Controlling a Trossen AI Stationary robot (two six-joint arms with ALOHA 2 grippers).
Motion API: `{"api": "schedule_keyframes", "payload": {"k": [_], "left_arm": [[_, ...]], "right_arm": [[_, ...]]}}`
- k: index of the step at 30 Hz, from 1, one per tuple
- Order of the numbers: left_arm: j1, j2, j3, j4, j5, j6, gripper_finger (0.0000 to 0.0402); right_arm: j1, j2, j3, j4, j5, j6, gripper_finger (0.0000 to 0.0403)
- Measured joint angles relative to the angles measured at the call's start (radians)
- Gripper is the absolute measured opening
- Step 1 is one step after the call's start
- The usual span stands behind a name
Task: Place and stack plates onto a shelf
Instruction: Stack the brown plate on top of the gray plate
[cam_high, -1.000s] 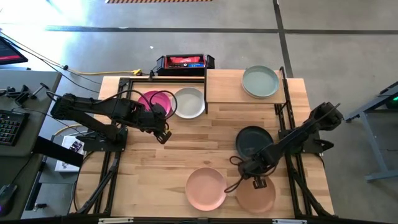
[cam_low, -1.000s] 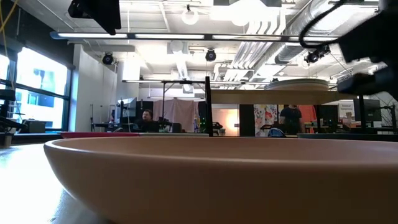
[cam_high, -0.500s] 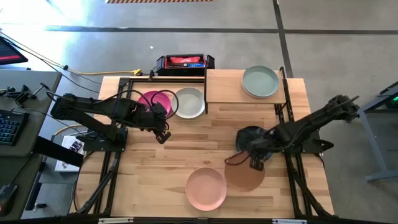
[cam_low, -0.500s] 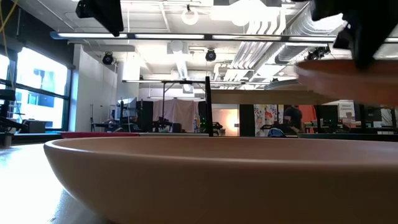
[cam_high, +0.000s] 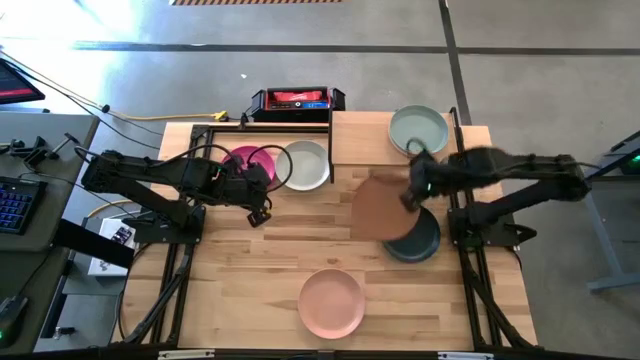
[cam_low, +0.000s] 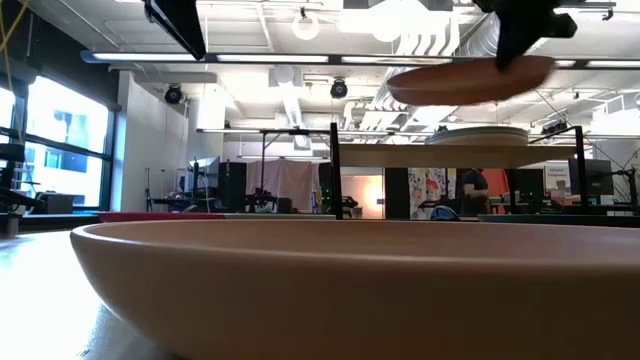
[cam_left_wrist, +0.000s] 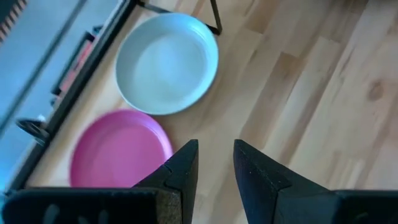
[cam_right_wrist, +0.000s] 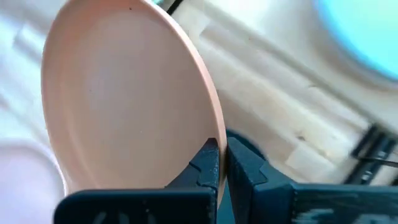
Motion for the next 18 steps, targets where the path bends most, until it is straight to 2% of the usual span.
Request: {"api": "schedule_keyframes", "payload": {"k": [7,18], "left_arm": [[0.028,0.000,0.000,-0.001,-0.009,0.101,0.0090],[0.060,0.000,0.000,-0.001,0.042,0.138,0.0090]], "right_arm": [[-0.277,-0.046,0.086,-0.017,-0.001,-0.038,0.0000],[-0.666,-0.123,0.084,-0.020,-0.064,-0.076,0.0000]]}}
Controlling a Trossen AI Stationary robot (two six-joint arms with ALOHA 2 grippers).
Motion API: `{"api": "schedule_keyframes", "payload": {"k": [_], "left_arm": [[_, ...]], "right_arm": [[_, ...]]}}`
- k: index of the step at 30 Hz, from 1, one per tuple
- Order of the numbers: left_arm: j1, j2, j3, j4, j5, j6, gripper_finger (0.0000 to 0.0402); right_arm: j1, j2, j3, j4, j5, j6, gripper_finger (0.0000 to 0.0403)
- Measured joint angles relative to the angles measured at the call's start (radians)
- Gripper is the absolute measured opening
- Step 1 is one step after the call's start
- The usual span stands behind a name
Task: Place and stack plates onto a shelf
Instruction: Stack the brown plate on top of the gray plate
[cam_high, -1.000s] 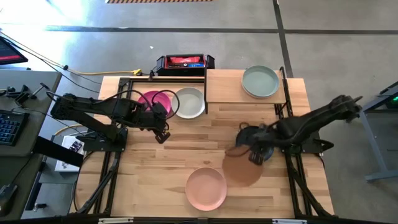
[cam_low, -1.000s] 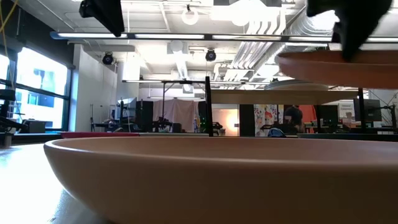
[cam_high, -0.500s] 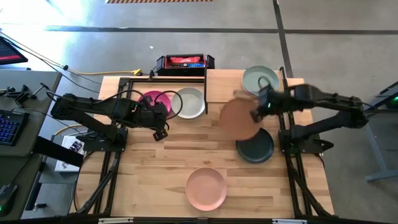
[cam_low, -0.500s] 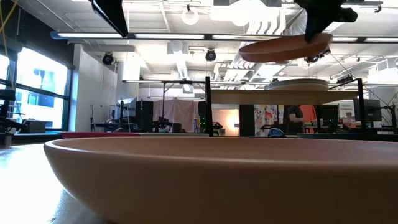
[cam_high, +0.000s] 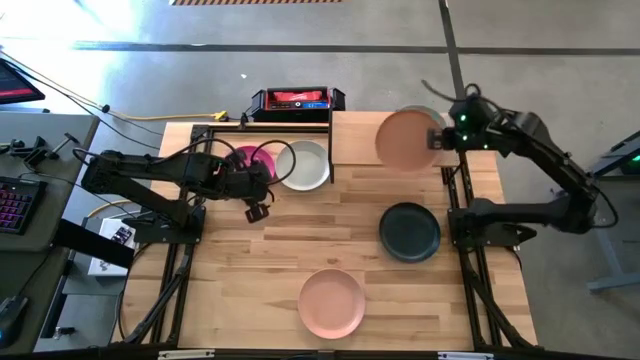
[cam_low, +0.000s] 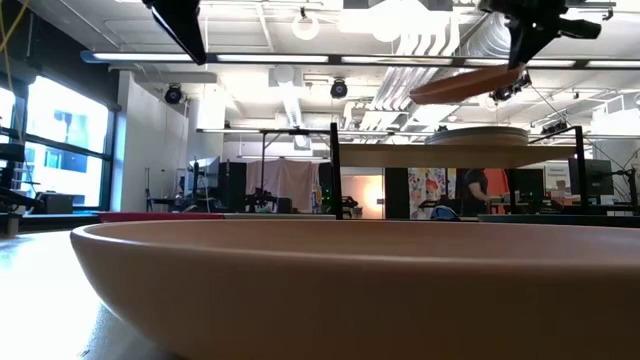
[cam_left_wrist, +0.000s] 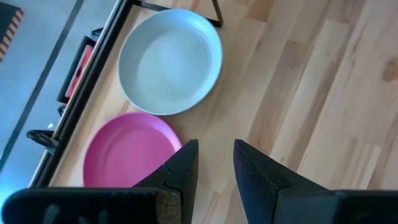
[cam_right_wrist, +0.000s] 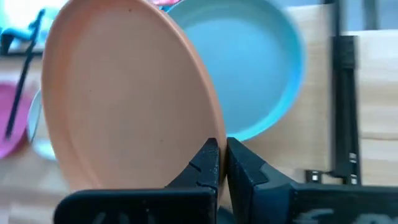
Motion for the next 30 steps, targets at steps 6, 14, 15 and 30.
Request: {"api": "schedule_keyframes", "payload": {"k": [6,14,15,30], "left_arm": [[0.000,0.000,0.000,0.000,0.005,0.038,0.0090],[0.000,0.000,0.000,0.000,0.005,0.066,0.0090],[0.001,0.000,0.000,0.000,0.005,0.070,0.0090],[0.086,0.000,0.000,0.000,0.008,0.135,0.0090]], "right_arm": [[-0.190,0.002,-0.001,0.012,-0.045,0.003,0.0000],[-0.350,0.037,-0.002,0.035,-0.064,-0.012,0.0000],[-0.360,0.050,-0.002,0.037,-0.064,-0.023,0.0000],[-0.455,0.177,-0.002,0.090,-0.130,-0.109,0.0000]]}}
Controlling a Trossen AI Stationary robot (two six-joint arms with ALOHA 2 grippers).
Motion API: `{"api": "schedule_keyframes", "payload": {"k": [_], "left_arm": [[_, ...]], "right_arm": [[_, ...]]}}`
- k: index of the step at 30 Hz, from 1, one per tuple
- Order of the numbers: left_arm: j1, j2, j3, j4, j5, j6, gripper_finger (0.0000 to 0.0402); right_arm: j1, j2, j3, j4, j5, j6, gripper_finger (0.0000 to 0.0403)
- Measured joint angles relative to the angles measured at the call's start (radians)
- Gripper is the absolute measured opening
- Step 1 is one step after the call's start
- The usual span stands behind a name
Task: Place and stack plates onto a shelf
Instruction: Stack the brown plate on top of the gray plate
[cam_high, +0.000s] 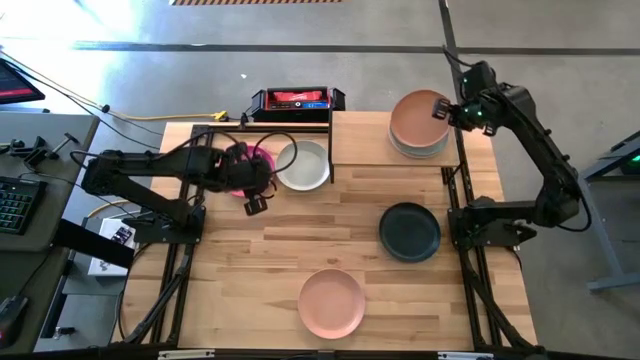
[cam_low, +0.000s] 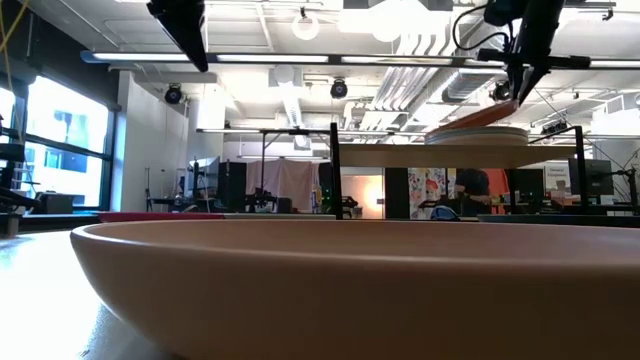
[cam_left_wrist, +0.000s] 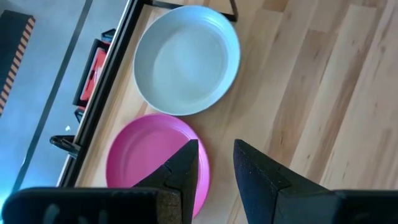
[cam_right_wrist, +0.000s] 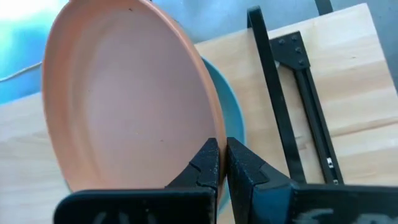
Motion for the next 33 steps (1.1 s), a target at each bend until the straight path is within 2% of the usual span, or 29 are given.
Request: {"api": "schedule_keyframes", "payload": {"k": [11,19,33], "left_arm": [[0.039,0.000,0.000,0.000,0.004,0.018,0.0090],[0.044,0.000,0.000,0.000,0.004,0.017,0.0090],[0.044,0.000,0.000,0.000,0.004,0.014,0.0090]], "right_arm": [[0.002,0.000,0.000,-0.005,-0.001,0.035,0.0000],[0.051,0.001,0.000,-0.005,0.001,0.076,0.0000],[0.113,0.001,0.002,-0.067,0.092,0.157,0.0000]]}}
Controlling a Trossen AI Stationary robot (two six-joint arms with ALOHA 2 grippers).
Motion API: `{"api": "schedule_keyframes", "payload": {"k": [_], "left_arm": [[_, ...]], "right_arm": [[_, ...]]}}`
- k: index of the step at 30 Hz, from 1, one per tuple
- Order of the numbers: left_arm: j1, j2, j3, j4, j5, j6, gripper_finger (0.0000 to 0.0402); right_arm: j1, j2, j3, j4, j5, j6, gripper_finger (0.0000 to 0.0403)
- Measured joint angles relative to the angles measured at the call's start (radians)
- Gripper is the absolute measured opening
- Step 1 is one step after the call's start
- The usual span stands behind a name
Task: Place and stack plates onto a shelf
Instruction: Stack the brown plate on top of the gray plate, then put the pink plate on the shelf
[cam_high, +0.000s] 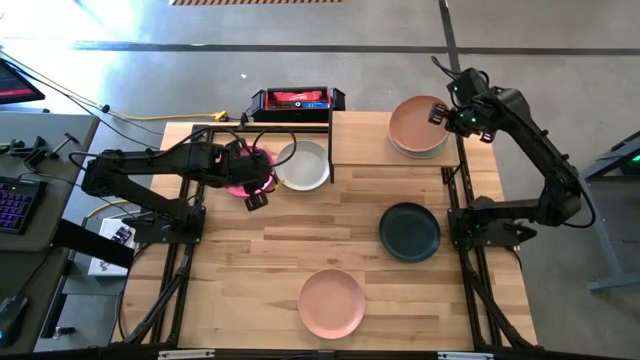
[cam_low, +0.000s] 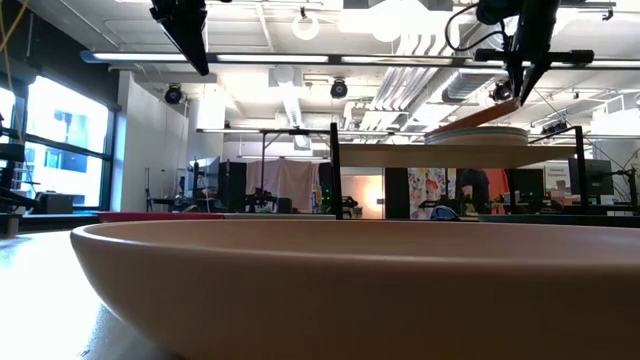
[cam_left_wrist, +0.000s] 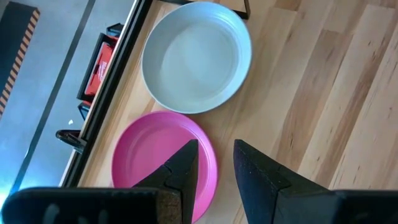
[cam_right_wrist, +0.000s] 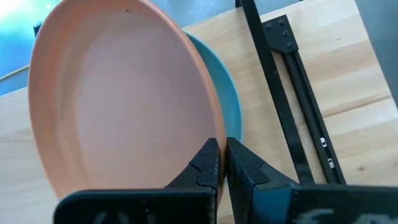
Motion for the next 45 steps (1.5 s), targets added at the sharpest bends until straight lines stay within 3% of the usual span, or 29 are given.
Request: {"api": "schedule_keyframes", "payload": {"k": [19,34,40,45], "left_arm": [[0.000,0.000,0.000,0.000,0.000,-0.001,0.0090],[0.000,0.000,0.000,0.000,0.000,0.002,0.0090],[0.000,0.000,0.000,0.000,0.004,0.002,0.0090],[0.000,0.000,0.000,-0.001,0.069,0.003,0.0090]], "right_arm": [[0.009,0.000,0.000,0.000,0.050,0.034,0.0002],[0.009,0.007,0.000,-0.009,0.048,0.024,0.0081],[0.019,0.007,0.000,-0.027,-0.028,-0.021,0.0083],[0.077,0.007,0.000,-0.027,-0.105,-0.048,0.0083]]}}
